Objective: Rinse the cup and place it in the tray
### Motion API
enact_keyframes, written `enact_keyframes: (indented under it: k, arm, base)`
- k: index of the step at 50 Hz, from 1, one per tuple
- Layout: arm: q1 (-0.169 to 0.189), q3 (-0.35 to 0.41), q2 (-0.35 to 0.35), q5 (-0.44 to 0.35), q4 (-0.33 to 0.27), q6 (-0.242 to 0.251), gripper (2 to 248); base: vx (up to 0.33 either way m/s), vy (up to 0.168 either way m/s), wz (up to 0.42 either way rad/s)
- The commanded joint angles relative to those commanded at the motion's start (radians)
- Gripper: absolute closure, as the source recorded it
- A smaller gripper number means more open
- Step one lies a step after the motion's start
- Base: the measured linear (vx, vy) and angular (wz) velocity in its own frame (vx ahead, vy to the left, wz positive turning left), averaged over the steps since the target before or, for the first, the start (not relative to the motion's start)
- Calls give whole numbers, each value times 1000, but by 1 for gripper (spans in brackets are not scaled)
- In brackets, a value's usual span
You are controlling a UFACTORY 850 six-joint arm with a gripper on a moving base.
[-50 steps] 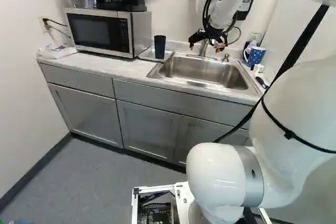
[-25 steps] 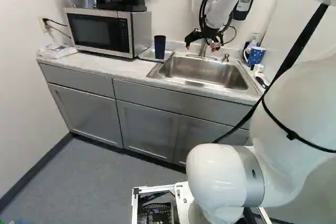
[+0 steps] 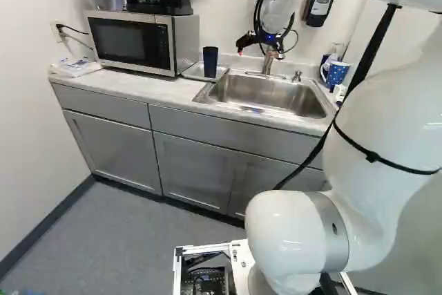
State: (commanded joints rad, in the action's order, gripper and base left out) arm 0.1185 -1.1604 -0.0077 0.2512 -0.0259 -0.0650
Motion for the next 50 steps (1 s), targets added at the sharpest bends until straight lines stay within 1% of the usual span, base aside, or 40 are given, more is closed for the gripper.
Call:
enact_keyframes:
  k: [16,34,41,50]
  arm:
    - [-10,-85,-82,-120,10,0,3]
    - [-5,-144,-138,-269,14,0,3]
    - [3,-157,-151,-321,-6,0,3]
    - [22,-174,-166,-368,-57,0,3]
  base:
    - [0,0,0]
    - [0,0,0]
    - [0,0,0]
    - [0,0,0]
